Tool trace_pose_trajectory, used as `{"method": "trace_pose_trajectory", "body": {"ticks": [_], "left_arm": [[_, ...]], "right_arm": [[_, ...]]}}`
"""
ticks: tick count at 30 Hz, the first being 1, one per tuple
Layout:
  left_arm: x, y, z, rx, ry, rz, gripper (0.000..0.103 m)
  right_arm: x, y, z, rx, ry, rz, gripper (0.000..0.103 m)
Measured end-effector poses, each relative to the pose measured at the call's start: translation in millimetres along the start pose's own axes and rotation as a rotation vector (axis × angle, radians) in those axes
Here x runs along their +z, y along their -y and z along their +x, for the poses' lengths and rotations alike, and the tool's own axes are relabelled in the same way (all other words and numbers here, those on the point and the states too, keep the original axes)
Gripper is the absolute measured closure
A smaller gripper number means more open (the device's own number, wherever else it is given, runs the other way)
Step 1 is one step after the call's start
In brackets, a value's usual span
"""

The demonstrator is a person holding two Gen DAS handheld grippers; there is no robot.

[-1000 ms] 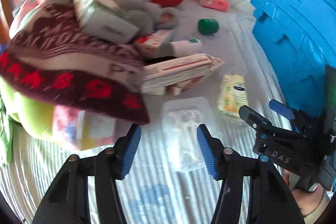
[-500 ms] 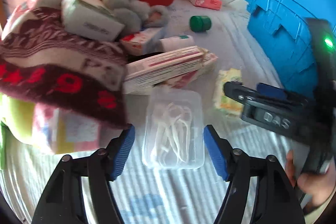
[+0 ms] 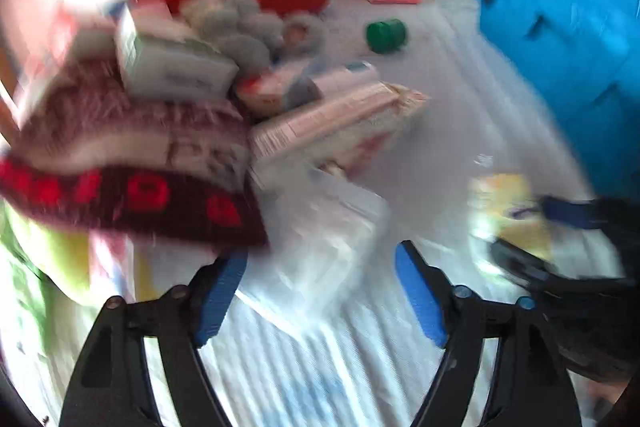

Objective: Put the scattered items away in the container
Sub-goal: 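Grasp the clear floss-pick box with the left tool while the right grasps the wet-wipe pack, then lift and carry the floss box and wipe pack over the crate with both tools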

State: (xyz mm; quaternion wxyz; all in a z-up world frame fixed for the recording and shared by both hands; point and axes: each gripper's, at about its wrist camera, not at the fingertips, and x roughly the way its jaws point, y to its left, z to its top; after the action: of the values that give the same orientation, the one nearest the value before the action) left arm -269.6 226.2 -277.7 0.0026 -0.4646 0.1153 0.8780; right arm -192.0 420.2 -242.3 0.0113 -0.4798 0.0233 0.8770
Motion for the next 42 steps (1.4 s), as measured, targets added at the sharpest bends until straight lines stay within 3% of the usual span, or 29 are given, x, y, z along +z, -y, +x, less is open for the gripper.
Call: {"method": "trace_pose_trajectory", "body": {"ticks": [3, 6, 7, 9, 10, 11, 12, 14, 19, 23, 31, 38, 42], "left_arm": [[6, -2, 20, 0.046, -0.03, 0.04, 0.017], [5, -1, 20, 0.035, -0.034, 0.051, 0.017], [3, 0, 18, 0.022, -0.039, 0.055, 0.018], [-7, 1, 10, 0.007, -0.05, 0.049, 0.031], [-13, 0, 6, -0.009, -0.061, 0.04, 0.04], [-19, -2, 2, -0.038, -0.081, 0.017, 0.041], [-25, -5, -1, -0.073, -0.106, -0.022, 0.042], [-34, -10, -4, -0.129, -0.131, -0.076, 0.042], [-35, -10, -2, -0.145, -0.131, -0.138, 0.042], [-41, -11, -11, -0.135, -0.121, -0.174, 0.044], [-45, -38, -77, -0.076, -0.03, -0.262, 0.044], [-53, -66, -157, 0.011, 0.043, -0.363, 0.044], [-56, -76, -199, 0.058, 0.089, -0.369, 0.044]], "right_arm": [[-3, -2, -3, 0.0, 0.004, 0.001, 0.024], [-1, -5, -2, -0.003, 0.012, -0.001, 0.024], [0, -6, -2, -0.003, 0.012, -0.001, 0.024], [0, -9, -2, 0.001, 0.014, -0.007, 0.024], [-1, -11, -3, -0.004, 0.013, -0.015, 0.028], [-1, -13, -2, -0.01, 0.006, -0.023, 0.04], [-2, -14, -1, -0.011, -0.004, -0.027, 0.044], [-2, -15, -1, -0.007, -0.003, -0.028, 0.044], [1, -20, 1, -0.037, 0.01, -0.042, 0.033], [0, -31, 1, -0.052, 0.009, -0.08, 0.058], [6, -57, -44, 0.035, 0.066, -0.144, 0.061], [16, -92, -115, 0.146, 0.161, -0.238, 0.061], [18, -109, -161, 0.183, 0.224, -0.279, 0.061]]}}
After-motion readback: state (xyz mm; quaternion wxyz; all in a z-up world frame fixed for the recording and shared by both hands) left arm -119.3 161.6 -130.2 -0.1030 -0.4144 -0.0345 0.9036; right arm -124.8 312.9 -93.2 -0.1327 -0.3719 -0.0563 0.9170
